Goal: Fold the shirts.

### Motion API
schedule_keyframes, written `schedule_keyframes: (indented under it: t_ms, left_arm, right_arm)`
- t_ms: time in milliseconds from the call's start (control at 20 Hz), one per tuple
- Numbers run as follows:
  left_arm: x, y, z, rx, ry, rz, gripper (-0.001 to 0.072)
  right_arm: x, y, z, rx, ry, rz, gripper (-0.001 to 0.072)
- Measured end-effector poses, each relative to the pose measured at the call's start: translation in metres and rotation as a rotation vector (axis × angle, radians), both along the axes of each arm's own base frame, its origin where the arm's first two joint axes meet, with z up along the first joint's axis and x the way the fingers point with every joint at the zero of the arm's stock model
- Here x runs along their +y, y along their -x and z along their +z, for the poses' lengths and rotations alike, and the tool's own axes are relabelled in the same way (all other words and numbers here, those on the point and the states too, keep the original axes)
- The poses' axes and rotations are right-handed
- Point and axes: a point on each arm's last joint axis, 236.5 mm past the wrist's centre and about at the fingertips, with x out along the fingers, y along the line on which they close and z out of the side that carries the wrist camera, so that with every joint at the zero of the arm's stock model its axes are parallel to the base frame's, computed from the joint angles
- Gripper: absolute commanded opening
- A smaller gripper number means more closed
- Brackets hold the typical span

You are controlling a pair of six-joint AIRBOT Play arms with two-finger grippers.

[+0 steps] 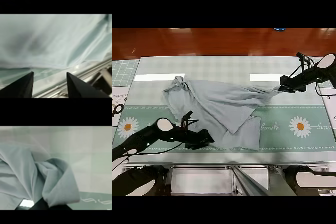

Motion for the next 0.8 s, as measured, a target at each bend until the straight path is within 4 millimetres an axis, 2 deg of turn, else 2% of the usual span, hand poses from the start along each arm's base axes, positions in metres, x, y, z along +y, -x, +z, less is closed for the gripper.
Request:
schedule_keyframes:
  t_ms: [100,150,200,300,350,450,600,700,800]
  left_arm:
    - [-0.013,-0.001,-0.006,0.008,0.007,0.036,0.0497]
    - [-0.018,-0.003,-0.009,0.011,0.006,0.051,0.0385]
    - [-0.020,-0.006,-0.012,0.001,0.001,0.058,0.0213]
    - [-0.024,-0.015,-0.013,-0.031,-0.001,0.059,0.0173]
    - [-0.025,-0.026,-0.011,-0.064,0.001,0.074,0.0013]
    - [-0.024,-0.047,-0.005,-0.136,0.004,0.070,0.0015]
    - [-0.026,-0.078,0.016,-0.223,0.050,0.060,0.0015]
    - [-0.022,-0.104,0.034,-0.292,0.078,0.065,0.0015]
    - [-0.015,-0.132,0.062,-0.373,0.115,0.071,0.0015]
  right_arm:
    - [0.000,0.000,0.000,-0.002,0.001,0.003,0.0021]
    - [0.000,0.000,0.000,-0.002,0.000,0.003,0.0021]
    - [0.000,0.000,0.000,-0.003,0.000,0.002,0.0021]
    - [0.001,0.000,0.000,-0.003,-0.002,0.002,0.0021]
    - [0.001,-0.001,0.000,-0.003,-0.003,0.002,0.0021]
    - [0.002,-0.001,0.001,-0.004,-0.010,0.001,0.0021]
    - [0.006,-0.001,0.003,-0.006,-0.028,-0.001,0.0021]
    - [0.010,-0.001,0.006,-0.009,-0.045,0.004,0.0021]
    - [0.014,-0.002,0.015,-0.033,-0.063,0.008,0.0021]
